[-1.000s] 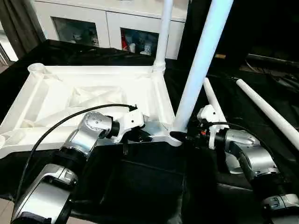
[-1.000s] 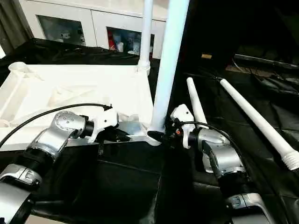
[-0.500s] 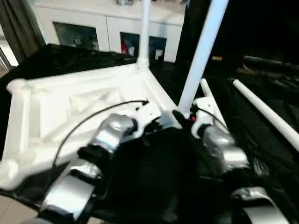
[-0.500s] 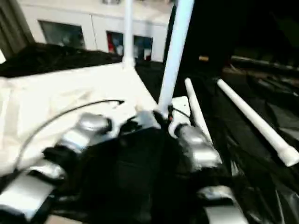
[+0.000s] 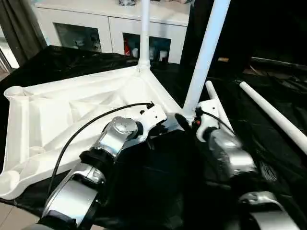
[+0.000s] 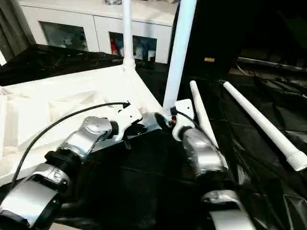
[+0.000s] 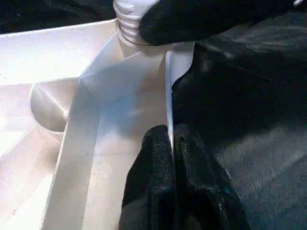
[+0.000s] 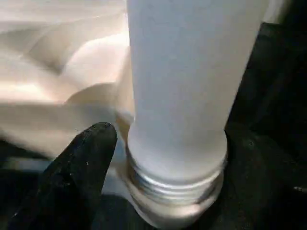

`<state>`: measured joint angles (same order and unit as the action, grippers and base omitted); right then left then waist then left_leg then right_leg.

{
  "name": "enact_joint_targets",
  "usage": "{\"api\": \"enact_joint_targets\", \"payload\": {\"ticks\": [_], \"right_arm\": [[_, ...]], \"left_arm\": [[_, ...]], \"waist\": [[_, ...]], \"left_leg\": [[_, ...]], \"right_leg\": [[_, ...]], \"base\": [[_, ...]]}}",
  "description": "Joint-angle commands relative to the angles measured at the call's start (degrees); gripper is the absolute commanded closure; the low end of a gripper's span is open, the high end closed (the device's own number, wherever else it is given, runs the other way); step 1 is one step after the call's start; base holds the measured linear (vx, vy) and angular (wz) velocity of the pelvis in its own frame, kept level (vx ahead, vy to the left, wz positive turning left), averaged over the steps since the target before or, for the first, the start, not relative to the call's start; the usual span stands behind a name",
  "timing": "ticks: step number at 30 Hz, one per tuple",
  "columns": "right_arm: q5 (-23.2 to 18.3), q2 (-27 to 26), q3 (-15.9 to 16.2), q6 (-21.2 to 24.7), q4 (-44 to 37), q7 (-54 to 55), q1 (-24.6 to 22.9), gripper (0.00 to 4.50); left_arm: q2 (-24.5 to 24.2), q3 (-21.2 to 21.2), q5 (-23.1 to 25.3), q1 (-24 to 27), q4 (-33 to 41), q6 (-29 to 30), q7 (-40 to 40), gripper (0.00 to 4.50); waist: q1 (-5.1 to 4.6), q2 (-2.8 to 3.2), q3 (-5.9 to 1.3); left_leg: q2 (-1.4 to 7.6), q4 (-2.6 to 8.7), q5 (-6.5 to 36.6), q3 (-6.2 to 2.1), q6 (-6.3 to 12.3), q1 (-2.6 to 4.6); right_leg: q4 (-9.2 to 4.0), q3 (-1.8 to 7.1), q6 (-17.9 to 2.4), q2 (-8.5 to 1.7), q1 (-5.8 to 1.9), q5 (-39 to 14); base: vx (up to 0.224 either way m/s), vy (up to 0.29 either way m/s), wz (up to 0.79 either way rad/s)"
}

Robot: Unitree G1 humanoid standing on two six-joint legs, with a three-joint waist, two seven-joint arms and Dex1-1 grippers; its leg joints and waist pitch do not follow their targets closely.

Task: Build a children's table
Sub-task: Rotate leg to tighten

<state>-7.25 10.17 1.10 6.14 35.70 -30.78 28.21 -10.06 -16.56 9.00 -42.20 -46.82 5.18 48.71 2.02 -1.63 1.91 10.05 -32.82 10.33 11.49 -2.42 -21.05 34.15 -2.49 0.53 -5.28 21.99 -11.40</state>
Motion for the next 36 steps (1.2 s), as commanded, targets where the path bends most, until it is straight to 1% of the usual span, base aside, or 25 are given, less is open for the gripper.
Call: {"api": "enact_joint_targets", "payload": {"ticks": [1,2,3,4,5,6,7,8,9,10,11,14,16,19,21,22,23,26,28,29,30,32,34,35,36], "right_arm": [[-1.9,1.5,2.7,0.7,-3.0,-7.8,-1.1,0.76],[-2.1,2.2,2.9,0.8,-3.5,-9.5,-1.3,0.76],[-2.2,2.4,2.9,0.8,-3.6,-9.9,-1.3,0.76],[-2.5,4.0,3.3,1.0,-4.4,-12.9,-1.5,0.76],[-2.6,5.3,3.6,1.1,-4.9,-15.6,-1.6,0.76],[-2.6,5.3,3.6,1.1,-4.9,-15.6,-1.6,0.76],[-3.0,7.1,3.9,1.7,-5.6,-19.2,-1.6,0.76],[-3.2,7.9,4.2,2.1,-6.0,-20.9,-1.7,0.76],[-3.4,8.7,4.5,2.3,-6.4,-22.3,-1.7,0.76],[-3.4,8.7,4.5,2.3,-6.4,-22.3,-1.7,0.76],[-3.6,10.1,5.2,2.7,-7.1,-25.1,-1.9,0.76],[-3.6,10.9,5.7,2.7,-7.1,-26.7,-1.9,0.76],[-3.6,11.0,5.7,2.6,-7.0,-27.4,-1.8,0.76],[-3.8,10.8,5.7,2.7,-7.0,-27.9,-1.7,1.09],[-3.9,10.6,5.7,2.9,-7.2,-28.2,-1.7,1.12],[-3.9,10.6,5.7,2.9,-7.2,-28.3,-1.8,1.20],[-4.1,10.5,6.0,3.3,-7.5,-28.7,-2.0,1.45],[-4.2,10.5,6.3,3.4,-7.7,-28.9,-2.2,1.54],[-4.0,10.2,6.3,3.5,-7.7,-28.0,-2.7,1.73],[-3.2,9.5,5.8,3.3,-6.9,-25.4,-2.9,1.78],[-3.2,9.5,5.8,3.3,-6.9,-25.4,-2.9,1.79],[-1.5,7.9,4.7,2.8,-4.3,-19.2,-2.7,1.81],[-0.6,6.2,4.0,3.4,-2.3,-14.2,-2.6,1.82],[-0.5,5.7,3.8,3.6,-1.9,-12.9,-2.6,1.83],[-0.3,4.8,3.5,3.8,-1.4,-10.9,-2.6,1.83]], "left_arm": [[-1.2,-0.7,-1.4,2.1,0.8,-2.7,5.4,4.50],[-1.7,-0.8,-1.8,2.4,1.3,-3.1,7.1,4.50],[-1.8,-0.8,-1.9,2.5,1.4,-3.2,7.4,4.50],[-2.8,-0.8,-2.7,3.1,2.3,-4.1,10.2,4.50],[-3.7,-0.8,-3.4,3.5,3.0,-4.6,12.3,4.50],[-3.7,-0.8,-3.4,3.5,3.0,-4.6,12.3,4.50],[-4.9,-0.9,-4.0,4.0,3.6,-5.0,14.7,4.50],[-5.4,-0.9,-4.2,4.1,3.9,-5.1,15.7,4.50],[-5.9,-0.9,-4.6,4.3,4.2,-5.3,16.8,4.50],[-5.9,-0.9,-4.6,4.3,4.2,-5.3,16.8,4.50],[-7.1,-1.2,-5.6,4.9,5.5,-5.0,20.1,4.50],[-7.9,-1.3,-6.3,5.5,6.7,-4.7,22.4,4.50],[-8.2,-1.2,-6.5,5.8,7.2,-4.6,22.9,4.50],[-8.4,-1.0,-6.5,6.0,7.4,-4.6,23.3,4.50],[-8.4,-0.9,-6.5,6.1,7.5,-4.6,23.3,4.50],[-8.4,-0.9,-6.5,6.1,7.5,-4.6,23.3,4.50],[-8.5,-0.9,-6.4,6.2,7.7,-4.5,23.3,4.50],[-8.5,-0.8,-6.3,6.2,7.8,-4.4,23.2,4.50],[-8.2,-0.5,-5.8,5.9,7.2,-4.4,21.5,4.50],[-7.7,-0.2,-5.0,5.4,6.2,-4.3,19.0,4.50],[-7.7,-0.2,-5.0,5.4,6.2,-4.3,19.0,4.50],[-6.2,0.6,-4.0,4.1,4.0,-3.4,13.9,4.50],[-4.5,1.2,-3.4,3.1,2.5,-2.2,9.8,4.50],[-4.0,1.2,-3.2,2.9,2.2,-1.8,8.9,4.50],[-3.3,1.3,-3.1,2.5,1.8,-1.2,7.5,4.50]], "waist": [[0.24,-0.63,-2.49],[0.21,-0.59,-2.62],[0.19,-0.59,-2.65],[0.14,-0.46,-2.73],[0.18,-0.54,-2.84],[0.20,-0.50,-2.88],[0.15,-0.36,-2.87],[0.14,-0.47,-2.93],[0.30,-0.37,-3.07],[0.33,-0.35,-3.06],[0.50,-0.49,-3.06],[0.76,-0.39,-2.87],[0.94,-0.32,-2.79],[1.06,-0.47,-2.74],[1.05,-0.49,-2.80],[1.09,-0.48,-2.85],[1.11,-0.51,-2.89],[1.17,-0.55,-2.93],[1.23,-0.53,-2.96],[1.24,-0.51,-2.93],[1.18,-0.49,-2.90],[0.98,-0.63,-2.70],[0.73,-0.63,-2.53],[0.66,-0.65,-2.44],[0.63,-0.49,-2.40]], "left_leg": [[3.23,3.96,14.8,-1.46,3.18,0.43],[3.30,3.92,13.4,-1.53,3.56,0.20],[3.25,3.88,13.0,-1.54,3.82,0.15],[3.34,3.79,12.0,-1.44,4.11,0.36],[3.34,3.63,11.0,-1.42,4.61,0.34],[3.39,3.56,10.3,-1.37,4.98,0.34],[3.35,3.43,9.3,-1.26,5.65,0.36],[3.30,3.35,8.9,-1.24,6.04,0.35],[3.45,3.18,7.4,-1.20,6.71,0.43],[3.41,3.14,7.0,-1.15,7.03,0.45],[3.41,3.06,6.6,-1.03,7.51,0.41],[3.54,3.15,7.8,-0.93,6.85,0.46],[3.61,3.27,9.4,-0.87,5.77,0.59],[3.61,3.35,9.9,-0.96,4.81,0.62],[3.55,3.31,9.6,-0.96,4.69,0.59],[3.55,3.28,9.0,-0.97,4.80,0.58],[3.51,3.21,8.4,-0.95,5.07,0.55],[3.45,3.09,7.5,-0.89,5.58,0.50],[3.44,3.02,7.3,-0.87,5.82,0.50],[3.46,3.05,7.3,-0.87,5.77,0.53],[3.44,3.05,7.6,-0.87,5.67,0.51],[3.41,3.22,9.4,-0.95,4.77,0.53],[3.35,3.57,13.0,-1.17,2.24,0.73],[3.36,3.72,14.3,-1.27,1.55,0.74],[3.35,3.71,14.8,-1.25,1.27,0.88]], "right_leg": [[-4.72,2.24,-11.5,-3.50,-1.45,-14.2],[-4.37,2.18,-12.0,-3.52,-1.76,-12.3],[-4.33,2.13,-12.2,-3.48,-1.81,-11.4],[-4.08,2.11,-13.1,-3.41,-1.64,-9.5],[-3.80,2.03,-14.1,-3.32,-1.91,-7.2],[-3.59,2.05,-14.5,-3.30,-1.92,-5.9],[-3.38,2.05,-15.4,-3.25,-1.84,-3.7],[-3.30,2.01,-15.7,-3.23,-1.96,-2.9],[-2.95,2.06,-16.5,-3.36,-2.03,-0.5],[-2.88,2.01,-16.9,-3.25,-1.99,0.3],[-2.70,1.97,-17.4,-3.23,-2.09,1.3],[-2.85,1.91,-17.3,-3.22,-1.95,-1.2],[-3.09,1.97,-16.9,-3.27,-1.79,-3.9],[-3.23,2.06,-16.2,-3.34,-1.71,-5.8],[-3.15,2.08,-16.0,-3.28,-1.74,-5.4],[-3.06,2.09,-16.1,-3.31,-1.78,-4.6],[-2.95,2.08,-16.2,-3.27,-1.82,-3.5],[-2.80,2.05,-16.5,-3.23,-1.85,-2.3],[-2.77,2.05,-16.5,-3.24,-1.84,-2.3],[-2.79,2.06,-16.5,-3.20,-1.77,-2.3],[-2.83,2.09,-16.5,-3.22,-1.70,-2.6],[-3.22,2.13,-15.8,-3.27,-1.50,-5.9],[-3.84,2.20,-14.3,-3.34,-1.31,-12.4],[-4.10,2.22,-13.5,-3.39,-1.28,-14.7],[-4.22,2.30,-13.2,-3.37,-1.09,-15.4]], "base": [[0.000,0.000,0.00],[0.000,0.000,0.00],[0.000,0.000,0.00],[0.000,0.000,0.00],[0.000,0.000,0.00],[0.000,0.000,0.00],[0.000,0.000,0.00],[0.000,0.000,0.00],[0.000,0.000,0.00],[0.000,0.000,0.00],[0.000,0.000,0.00],[0.000,0.000,0.00],[0.000,0.000,0.00],[0.000,0.000,0.00],[0.000,0.000,0.00],[0.000,0.000,0.00],[0.000,0.000,0.00],[0.000,0.000,0.00],[0.000,0.000,0.00],[0.000,0.000,0.00],[0.000,0.000,0.00],[0.000,0.000,0.00],[0.000,0.000,0.00],[0.000,0.000,0.00],[0.000,0.000,0.00]]}}
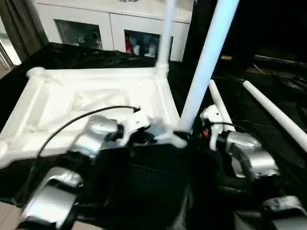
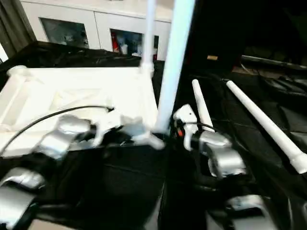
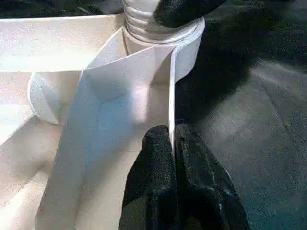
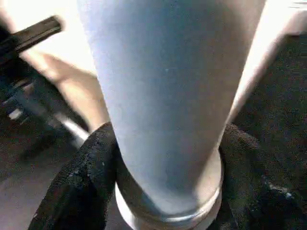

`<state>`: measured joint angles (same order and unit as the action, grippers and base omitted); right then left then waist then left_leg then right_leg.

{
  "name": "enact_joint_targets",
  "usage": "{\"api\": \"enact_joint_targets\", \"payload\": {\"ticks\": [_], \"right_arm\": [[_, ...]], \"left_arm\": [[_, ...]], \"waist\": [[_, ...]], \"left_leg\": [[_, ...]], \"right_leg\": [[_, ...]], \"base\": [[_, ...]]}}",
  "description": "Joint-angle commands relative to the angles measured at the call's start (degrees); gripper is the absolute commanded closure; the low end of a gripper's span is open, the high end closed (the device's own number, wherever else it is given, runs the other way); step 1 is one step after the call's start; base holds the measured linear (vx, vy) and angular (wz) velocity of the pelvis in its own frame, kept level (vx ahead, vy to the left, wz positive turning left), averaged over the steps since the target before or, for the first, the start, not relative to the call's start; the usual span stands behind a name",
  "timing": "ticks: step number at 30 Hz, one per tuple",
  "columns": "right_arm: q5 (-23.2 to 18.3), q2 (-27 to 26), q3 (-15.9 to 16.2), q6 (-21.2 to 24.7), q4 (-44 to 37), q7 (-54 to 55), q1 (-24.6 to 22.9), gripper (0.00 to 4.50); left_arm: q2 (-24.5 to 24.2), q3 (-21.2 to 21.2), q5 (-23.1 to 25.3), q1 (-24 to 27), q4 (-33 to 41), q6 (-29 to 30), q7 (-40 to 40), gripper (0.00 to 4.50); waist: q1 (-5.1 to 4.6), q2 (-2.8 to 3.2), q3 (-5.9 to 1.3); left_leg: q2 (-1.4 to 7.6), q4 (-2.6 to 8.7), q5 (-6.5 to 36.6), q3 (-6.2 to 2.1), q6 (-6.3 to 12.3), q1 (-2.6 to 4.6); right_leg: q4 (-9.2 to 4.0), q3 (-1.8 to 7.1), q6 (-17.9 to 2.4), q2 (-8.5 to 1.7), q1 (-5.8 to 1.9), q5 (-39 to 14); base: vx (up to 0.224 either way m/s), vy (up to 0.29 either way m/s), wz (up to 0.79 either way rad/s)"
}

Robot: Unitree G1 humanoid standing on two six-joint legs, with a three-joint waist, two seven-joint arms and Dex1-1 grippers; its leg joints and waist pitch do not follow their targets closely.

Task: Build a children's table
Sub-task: Rotate leg to tighten

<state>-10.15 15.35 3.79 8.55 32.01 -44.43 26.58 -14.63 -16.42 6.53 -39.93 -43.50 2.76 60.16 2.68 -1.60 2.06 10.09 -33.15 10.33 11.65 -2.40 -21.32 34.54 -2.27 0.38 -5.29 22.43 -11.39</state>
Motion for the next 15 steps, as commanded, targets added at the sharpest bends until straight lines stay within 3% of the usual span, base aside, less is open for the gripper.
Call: {"api": "enact_joint_targets", "payload": {"ticks": [1,2,5,7,12,15], "right_arm": [[3.0,-2.5,0.2,1.9,3.4,7.5,-0.7,1.83],[3.3,-4.7,-0.4,2.5,4.4,11.9,-0.3,1.83],[3.6,-7.1,-1.2,2.9,5.7,17.1,0.3,1.83],[3.4,-12.6,-3.5,3.2,9.1,27.9,2.4,1.83],[4.6,-14.8,-2.9,0.2,10.8,30.8,3.9,1.83],[4.2,-14.6,-3.8,-0.1,10.7,30.0,4.4,1.14]], "left_arm": [[3.2,1.6,-0.3,-0.6,-2.6,2.7,-7.6,4.50],[5.0,2.1,-0.1,-1.5,-3.7,4.0,-11.0,4.50],[7.2,2.5,0.0,-2.5,-5.0,5.1,-14.7,4.50],[11.1,2.2,0.8,-4.1,-7.4,5.9,-19.8,4.50],[12.7,1.4,1.2,-4.7,-7.9,4.7,-19.4,4.50],[12.1,1.5,1.3,-4.7,-7.9,4.5,-18.7,4.50]], "waist": [[-0.09,-0.56,-2.46],[-0.31,-0.27,-2.32],[-0.60,-0.39,-2.33],[-0.81,-0.06,-2.32],[-0.90,0.00,-2.51],[-0.86,0.03,-2.51]], "left_leg": [[3.28,4.13,16.0,-1.47,0.85,1.24],[3.24,4.33,16.8,-1.56,0.23,1.14],[3.21,4.43,19.5,-1.80,-0.98,1.62],[3.13,4.47,19.6,-1.72,-1.13,1.68],[3.00,4.71,19.8,-1.90,-0.64,1.28],[3.02,4.69,18.9,-1.80,0.17,1.13]], "right_leg": [[-4.86,2.11,-12.4,-3.39,-1.40,-17.2],[-5.03,2.14,-11.8,-3.35,-1.32,-18.7],[-5.57,2.08,-10.6,-3.45,-0.98,-22.5],[-5.64,2.25,-10.6,-3.33,-0.73,-21.9],[-5.78,2.08,-9.7,-3.33,-1.18,-20.0],[-5.63,2.11,-10.1,-3.29,-1.32,-18.0]], "base": [[0.000,0.000,0.00],[0.000,0.000,0.00],[0.000,0.000,0.00],[0.000,0.000,0.00],[0.000,0.000,0.00],[0.000,0.000,0.00]]}}
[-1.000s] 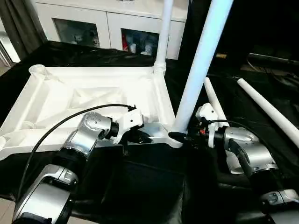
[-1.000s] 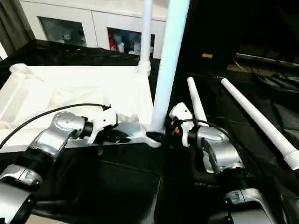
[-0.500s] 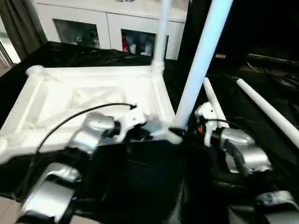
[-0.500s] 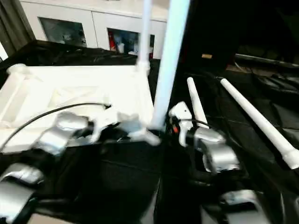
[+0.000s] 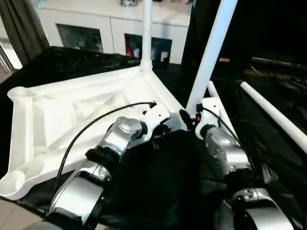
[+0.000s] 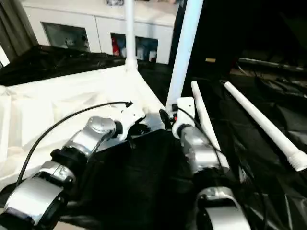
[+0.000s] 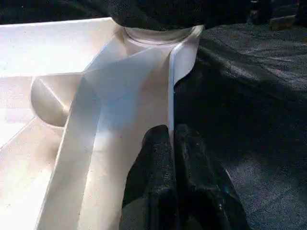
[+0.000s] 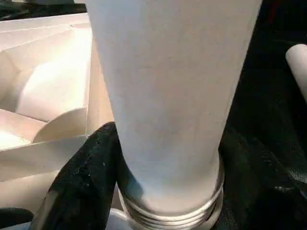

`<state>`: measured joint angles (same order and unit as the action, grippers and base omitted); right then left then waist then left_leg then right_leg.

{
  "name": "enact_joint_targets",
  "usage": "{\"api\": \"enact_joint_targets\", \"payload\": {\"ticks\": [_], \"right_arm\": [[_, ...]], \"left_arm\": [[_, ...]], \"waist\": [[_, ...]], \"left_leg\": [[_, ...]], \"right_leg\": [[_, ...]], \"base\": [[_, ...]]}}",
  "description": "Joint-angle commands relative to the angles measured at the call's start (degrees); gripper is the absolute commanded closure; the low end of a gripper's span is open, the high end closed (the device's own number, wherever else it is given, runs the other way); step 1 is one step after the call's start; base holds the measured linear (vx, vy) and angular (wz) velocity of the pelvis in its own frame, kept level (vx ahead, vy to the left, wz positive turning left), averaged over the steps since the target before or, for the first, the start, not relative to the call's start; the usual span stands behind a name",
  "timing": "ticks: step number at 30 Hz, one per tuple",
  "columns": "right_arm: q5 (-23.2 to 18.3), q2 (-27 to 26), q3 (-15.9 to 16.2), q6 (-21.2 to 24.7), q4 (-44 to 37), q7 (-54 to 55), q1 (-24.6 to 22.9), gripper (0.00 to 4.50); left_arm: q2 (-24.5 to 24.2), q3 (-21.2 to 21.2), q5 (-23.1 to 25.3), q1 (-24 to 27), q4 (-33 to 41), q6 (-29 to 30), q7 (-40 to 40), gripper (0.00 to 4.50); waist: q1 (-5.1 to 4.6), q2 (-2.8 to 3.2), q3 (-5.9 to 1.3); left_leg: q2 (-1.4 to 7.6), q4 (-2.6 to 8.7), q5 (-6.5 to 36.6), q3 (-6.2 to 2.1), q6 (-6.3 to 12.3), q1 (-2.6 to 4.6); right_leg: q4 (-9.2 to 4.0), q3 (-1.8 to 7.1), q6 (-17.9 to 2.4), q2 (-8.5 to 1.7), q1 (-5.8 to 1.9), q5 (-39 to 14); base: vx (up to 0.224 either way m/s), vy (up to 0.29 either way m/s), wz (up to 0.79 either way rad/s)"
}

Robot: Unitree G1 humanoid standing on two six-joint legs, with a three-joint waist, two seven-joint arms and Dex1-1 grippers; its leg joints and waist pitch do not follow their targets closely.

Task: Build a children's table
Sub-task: Rotate leg to tighten

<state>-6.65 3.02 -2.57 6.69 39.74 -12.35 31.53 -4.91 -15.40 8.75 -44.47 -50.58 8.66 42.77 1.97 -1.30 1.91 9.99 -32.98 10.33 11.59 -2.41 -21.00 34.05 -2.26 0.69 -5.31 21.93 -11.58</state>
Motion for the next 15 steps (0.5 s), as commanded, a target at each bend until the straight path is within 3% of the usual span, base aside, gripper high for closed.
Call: {"api": "enact_joint_targets", "payload": {"ticks": [1,4,8,11,15], "right_arm": [[0.4,-1.8,2.4,2.0,2.7,-3.4,-0.5,1.14],[0.6,0.0,3.2,1.4,2.0,-7.1,-0.3,0.78],[0.5,4.3,5.7,1.0,-1.1,-16.4,-1.2,0.78],[-0.5,9.2,8.4,1.3,-5.4,-26.9,-3.2,0.78],[-2.3,14.2,8.6,2.2,-9.0,-35.8,-4.7,0.78]], "left_arm": [[1.9,0.4,-0.8,-0.1,-0.9,-1.9,-0.7,4.50],[0.5,0.3,-0.8,0.2,-1.1,-3.5,1.1,4.50],[-2.0,0.3,-1.7,1.1,-0.3,-4.8,5.2,4.50],[-4.9,-0.2,-1.9,2.2,0.7,-6.2,9.9,4.50],[-7.7,0.2,-4.0,3.8,2.6,-8.5,16.5,4.50]], "waist": [[-0.16,-0.31,-2.36],[-0.11,-0.29,-2.33],[-0.05,-0.45,-2.35],[0.25,-0.60,-2.41],[0.18,-0.73,-2.62]], "left_leg": [[3.09,4.51,18.9,-1.72,0.31,0.77],[3.14,4.54,18.7,-1.79,0.58,0.73],[3.21,4.40,17.9,-1.71,1.46,0.57],[3.28,4.18,15.0,-1.61,3.20,0.31],[3.39,3.91,11.9,-1.55,4.90,0.13]], "right_leg": [[-5.14,2.07,-10.4,-3.24,-0.86,-17.9],[-5.19,2.04,-10.5,-3.31,-0.93,-18.1],[-5.11,2.01,-10.9,-3.40,-1.16,-17.4],[-4.80,1.98,-11.5,-3.48,-1.51,-14.0],[-4.05,1.86,-13.6,-3.39,-1.85,-9.0]], "base": [[0.000,0.000,0.00],[0.000,0.000,0.00],[0.000,0.000,0.00],[0.000,0.000,0.00],[0.000,0.000,0.00]]}}
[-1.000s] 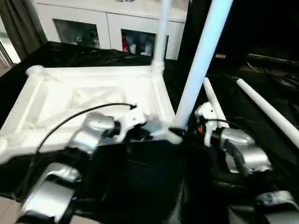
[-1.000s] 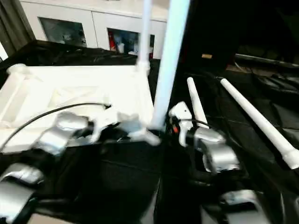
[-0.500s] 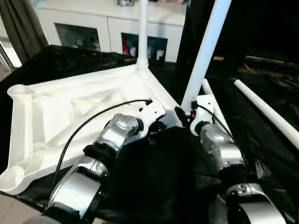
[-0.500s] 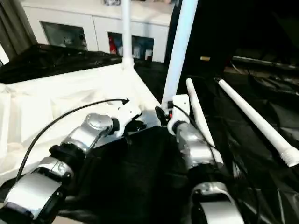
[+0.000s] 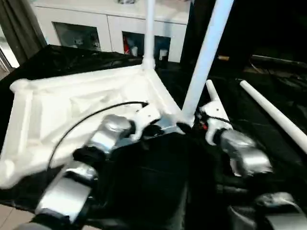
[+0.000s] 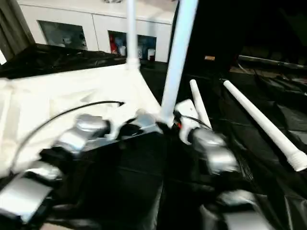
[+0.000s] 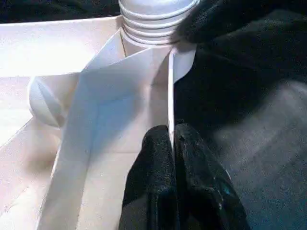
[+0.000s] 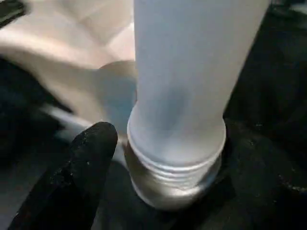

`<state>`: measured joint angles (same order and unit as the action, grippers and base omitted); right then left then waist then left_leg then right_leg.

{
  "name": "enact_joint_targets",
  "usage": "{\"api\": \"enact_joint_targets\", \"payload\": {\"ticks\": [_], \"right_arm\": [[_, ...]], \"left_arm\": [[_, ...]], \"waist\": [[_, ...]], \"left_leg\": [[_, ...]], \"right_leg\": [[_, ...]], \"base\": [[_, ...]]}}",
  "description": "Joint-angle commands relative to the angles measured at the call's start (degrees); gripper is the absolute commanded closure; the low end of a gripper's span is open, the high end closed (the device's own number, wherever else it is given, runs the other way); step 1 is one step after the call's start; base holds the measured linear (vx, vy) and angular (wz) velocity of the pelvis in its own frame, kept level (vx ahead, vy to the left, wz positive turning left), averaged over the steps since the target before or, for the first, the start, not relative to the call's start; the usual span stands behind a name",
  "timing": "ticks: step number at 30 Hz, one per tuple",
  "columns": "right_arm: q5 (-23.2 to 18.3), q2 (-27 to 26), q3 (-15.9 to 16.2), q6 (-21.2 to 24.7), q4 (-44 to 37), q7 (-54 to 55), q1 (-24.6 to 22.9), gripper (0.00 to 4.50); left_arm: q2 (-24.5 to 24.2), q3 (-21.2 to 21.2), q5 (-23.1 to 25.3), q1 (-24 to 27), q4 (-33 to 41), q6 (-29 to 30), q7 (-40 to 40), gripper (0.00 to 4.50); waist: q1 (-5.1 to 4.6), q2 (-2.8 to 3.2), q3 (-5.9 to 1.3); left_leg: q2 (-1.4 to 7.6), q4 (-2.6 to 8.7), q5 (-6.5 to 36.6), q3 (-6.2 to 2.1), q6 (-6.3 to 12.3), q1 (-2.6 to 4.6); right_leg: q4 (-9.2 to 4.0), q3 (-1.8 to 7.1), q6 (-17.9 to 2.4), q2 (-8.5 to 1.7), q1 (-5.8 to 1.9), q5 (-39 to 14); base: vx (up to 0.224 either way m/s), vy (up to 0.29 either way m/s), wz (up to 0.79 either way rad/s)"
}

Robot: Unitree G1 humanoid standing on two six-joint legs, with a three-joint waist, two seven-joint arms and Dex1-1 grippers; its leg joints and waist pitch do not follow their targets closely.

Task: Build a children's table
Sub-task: Rotate leg to tighten

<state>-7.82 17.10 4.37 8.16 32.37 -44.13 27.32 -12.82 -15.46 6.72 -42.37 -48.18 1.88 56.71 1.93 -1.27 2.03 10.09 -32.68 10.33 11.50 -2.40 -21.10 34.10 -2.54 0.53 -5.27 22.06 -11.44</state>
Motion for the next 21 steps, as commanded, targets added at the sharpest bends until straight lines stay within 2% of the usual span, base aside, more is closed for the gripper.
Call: {"api": "enact_joint_targets", "payload": {"ticks": [1,3,6,10,11,12,15,16,18,21], "right_arm": [[-1.2,0.1,1.7,0.8,-1.6,-4.1,-0.5,0.78],[-2.1,2.4,0.8,0.9,-1.5,-7.3,-0.1,0.78],[-2.5,3.8,1.0,1.2,-1.8,-9.8,-0.1,0.78],[-2.5,4.7,1.7,1.5,-2.5,-12.7,-0.3,0.78],[-2.6,4.7,1.7,1.6,-2.5,-12.9,-0.4,0.78],[-3.0,4.5,1.8,1.7,-2.6,-13.5,-0.4,0.78],[-3.7,3.9,1.8,1.9,-3.1,-14.4,-0.6,0.92],[-3.9,3.7,1.7,1.9,-3.2,-14.4,-0.6,0.92],[-4.1,3.3,1.6,1.6,-3.4,-14.6,-0.6,1.27],[-4.2,3.1,1.7,1.4,-3.3,-15.0,-0.7,1.39]], "left_arm": [[0.2,0.3,-2.0,1.7,0.2,-1.7,2.6,4.50],[-1.8,-0.1,-4.3,3.4,3.1,-1.4,10.2,4.50],[-2.9,-0.6,-4.7,4.2,4.1,-1.2,12.6,4.50],[-3.4,-0.8,-4.9,4.9,5.0,-1.4,14.2,4.50],[-3.5,-0.8,-4.9,5.1,5.3,-1.3,14.3,4.50],[-3.6,-0.8,-5.0,5.3,5.6,-1.2,14.4,4.50],[-3.7,-0.7,-5.0,5.6,6.2,-1.1,14.3,4.50],[-3.7,-0.6,-5.0,5.6,6.3,-1.1,14.4,4.50],[-3.6,-0.5,-4.9,5.9,6.7,-1.0,14.4,4.50],[-3.6,-0.4,-4.9,6.0,7.0,-0.8,14.2,4.50]], "waist": [[0.27,-0.74,-2.82],[0.27,-0.64,-2.99],[0.56,-0.52,-3.19],[1.16,-0.74,-3.37],[1.34,-0.65,-3.16],[1.38,-0.84,-3.13],[1.52,-0.85,-2.89],[1.50,-0.84,-2.89],[1.36,-0.94,-2.83],[1.31,-0.92,-2.84]], "left_leg": [[3.26,3.53,11.3,-1.42,5.09,0.23],[3.37,3.29,9.5,-1.32,5.94,0.36],[3.45,2.84,5.9,-0.92,7.57,0.40],[3.51,2.45,4.0,-0.75,8.52,0.31],[3.54,2.47,4.7,-0.70,8.52,0.19],[3.53,2.48,5.3,-0.67,8.37,0.17],[3.63,2.77,8.6,-0.77,6.31,0.31],[3.62,2.81,8.9,-0.80,5.99,0.32],[3.56,2.90,10.0,-0.94,5.08,0.30],[3.51,2.91,10.3,-1.00,4.49,0.29]], "right_leg": [[-3.95,2.12,-13.8,-3.43,-2.05,-8.1],[-3.39,2.09,-16.0,-3.52,-2.12,-4.6],[-2.62,2.03,-17.8,-3.15,-2.03,1.8],[-2.14,1.94,-18.4,-3.15,-2.00,4.3],[-2.23,1.93,-18.3,-3.19,-1.86,3.1],[-2.31,1.92,-18.1,-3.17,-1.85,2.1],[-2.86,2.03,-16.7,-3.33,-1.63,-4.3],[-2.90,2.04,-16.4,-3.30,-1.59,-5.0],[-3.07,2.15,-15.4,-3.37,-1.47,-7.1],[-3.15,2.23,-15.0,-3.39,-1.44,-7.9]], "base": [[0.000,0.000,0.00],[0.000,0.000,0.00],[0.000,0.000,0.00],[0.000,0.000,0.00],[0.000,0.000,0.00],[0.000,0.000,0.00],[0.000,0.000,0.00],[0.000,0.000,0.00],[0.000,0.000,0.00],[0.000,0.000,0.00]]}}
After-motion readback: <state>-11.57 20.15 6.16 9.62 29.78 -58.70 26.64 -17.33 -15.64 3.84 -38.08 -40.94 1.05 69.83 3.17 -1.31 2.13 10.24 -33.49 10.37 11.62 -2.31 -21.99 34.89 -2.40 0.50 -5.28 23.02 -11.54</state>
